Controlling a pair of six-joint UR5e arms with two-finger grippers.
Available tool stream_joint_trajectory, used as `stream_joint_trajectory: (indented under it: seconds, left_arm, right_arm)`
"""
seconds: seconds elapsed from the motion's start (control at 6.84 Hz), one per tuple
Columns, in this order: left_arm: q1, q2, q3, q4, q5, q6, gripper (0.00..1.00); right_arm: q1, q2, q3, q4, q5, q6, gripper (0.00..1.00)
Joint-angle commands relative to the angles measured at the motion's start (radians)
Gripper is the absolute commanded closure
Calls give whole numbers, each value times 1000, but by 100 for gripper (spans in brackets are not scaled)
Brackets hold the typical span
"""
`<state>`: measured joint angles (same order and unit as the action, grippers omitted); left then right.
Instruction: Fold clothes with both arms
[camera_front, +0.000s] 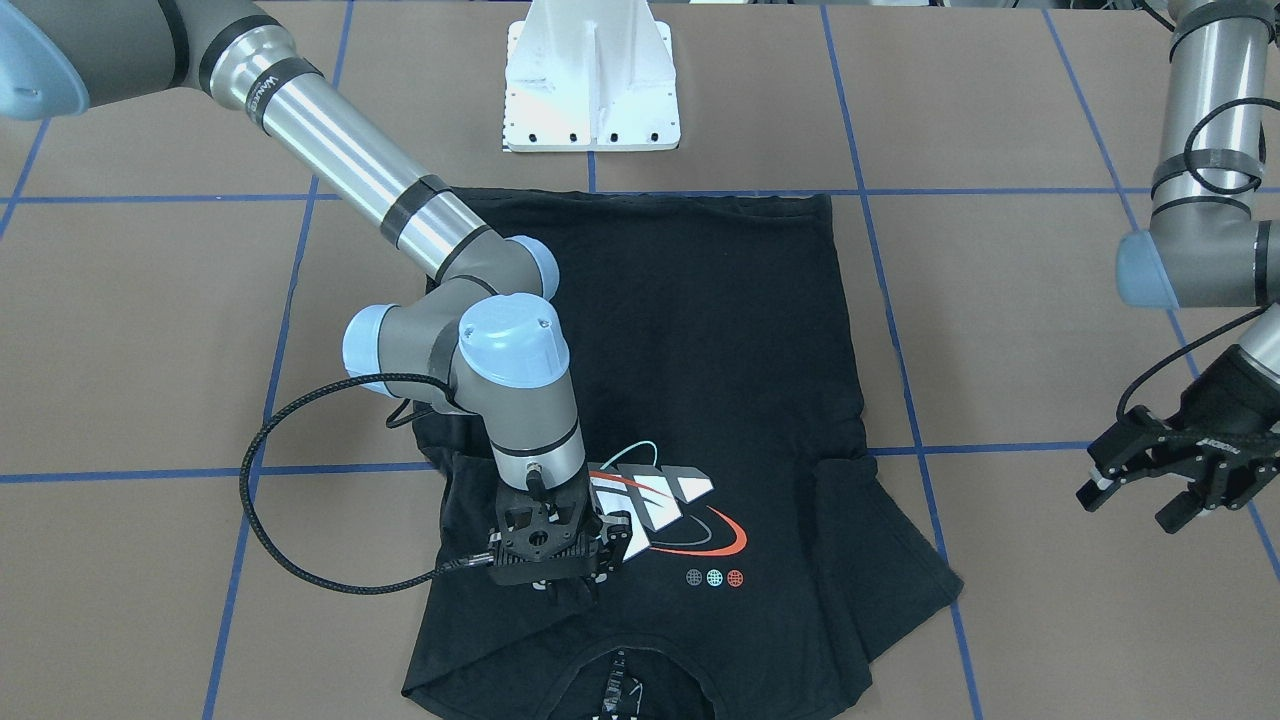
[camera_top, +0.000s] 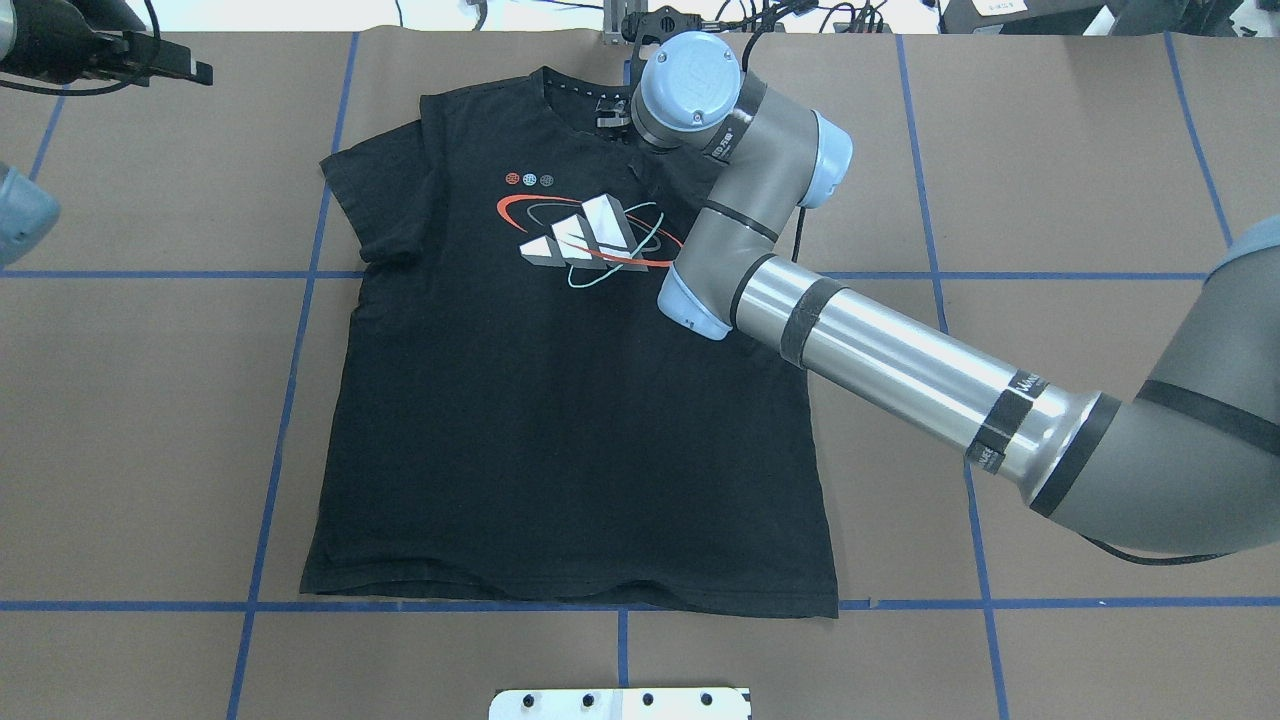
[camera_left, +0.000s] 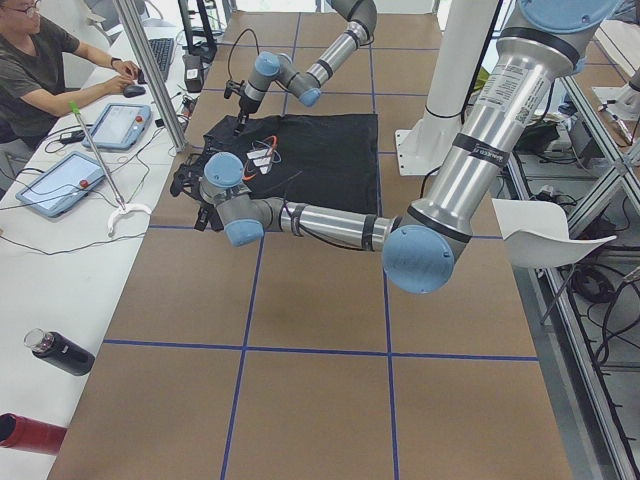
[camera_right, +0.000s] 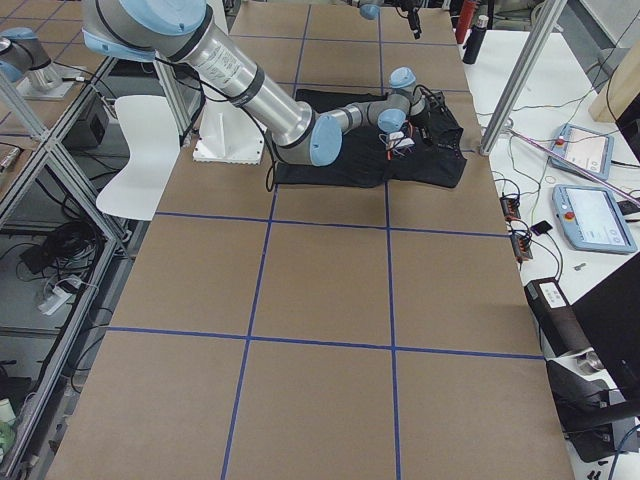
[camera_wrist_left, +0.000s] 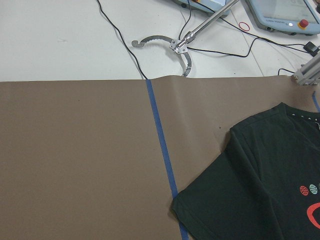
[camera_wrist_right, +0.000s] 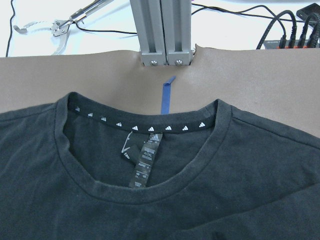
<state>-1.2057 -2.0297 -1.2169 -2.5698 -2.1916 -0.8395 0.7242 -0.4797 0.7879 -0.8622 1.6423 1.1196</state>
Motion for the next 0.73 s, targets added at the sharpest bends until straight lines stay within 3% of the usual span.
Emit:
stream_joint_trajectory:
  seconds: [0.0, 0.29, 0.59]
  left_arm:
    - [18, -55, 85, -25, 44, -7, 0]
    - [122, -70, 111, -62, 209, -105, 1]
    - [205, -113, 172, -64, 318, -107, 2]
  right_arm:
    - [59, -101, 192, -6, 139, 100, 1]
    - [64, -256, 484, -159, 210, 98, 1]
    - [67, -383, 665, -169, 295, 100, 1]
